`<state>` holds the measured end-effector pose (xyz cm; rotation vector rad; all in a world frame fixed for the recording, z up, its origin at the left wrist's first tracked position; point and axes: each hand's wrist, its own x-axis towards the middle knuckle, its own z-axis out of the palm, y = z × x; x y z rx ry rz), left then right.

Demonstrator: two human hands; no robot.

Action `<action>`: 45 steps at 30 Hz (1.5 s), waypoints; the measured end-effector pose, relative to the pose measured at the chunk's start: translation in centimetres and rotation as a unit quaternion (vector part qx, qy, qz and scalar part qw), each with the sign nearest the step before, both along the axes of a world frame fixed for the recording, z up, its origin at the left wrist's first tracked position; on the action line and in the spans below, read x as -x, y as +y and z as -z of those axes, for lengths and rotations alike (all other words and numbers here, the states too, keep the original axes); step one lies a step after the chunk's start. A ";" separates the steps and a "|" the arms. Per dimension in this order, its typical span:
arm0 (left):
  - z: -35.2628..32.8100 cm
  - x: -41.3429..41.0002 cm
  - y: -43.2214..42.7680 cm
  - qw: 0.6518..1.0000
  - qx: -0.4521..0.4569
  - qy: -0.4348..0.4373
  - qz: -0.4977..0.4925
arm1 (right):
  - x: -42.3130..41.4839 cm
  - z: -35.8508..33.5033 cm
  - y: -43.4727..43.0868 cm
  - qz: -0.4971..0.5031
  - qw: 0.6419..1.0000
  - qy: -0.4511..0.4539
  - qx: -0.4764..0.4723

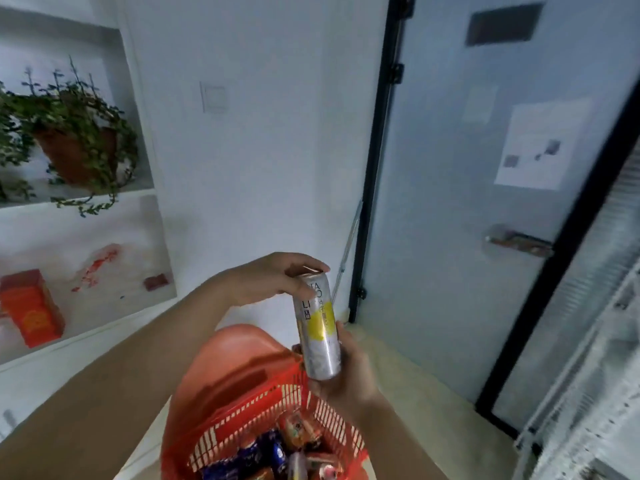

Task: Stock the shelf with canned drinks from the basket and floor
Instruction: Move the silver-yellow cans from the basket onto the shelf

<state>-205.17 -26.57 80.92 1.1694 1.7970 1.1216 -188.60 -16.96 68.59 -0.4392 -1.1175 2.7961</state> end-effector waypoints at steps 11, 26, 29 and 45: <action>-8.3 -17.6 16.0 0.977 -0.082 -0.057 0.190 | -19.9 -9.0 10.3 0.238 0.952 0.011 -0.193; -15.5 -49.5 34.2 0.910 -0.102 0.197 0.350 | -51.3 -13.6 22.1 0.410 0.838 -0.056 -0.356; -16.6 -54.1 37.5 0.891 -0.114 0.212 0.385 | -55.6 -14.2 24.7 0.429 0.812 -0.085 -0.386; -19.8 -60.6 59.8 0.838 -0.170 0.285 0.432 | -60.1 -17.1 44.2 0.522 0.705 -0.174 -0.447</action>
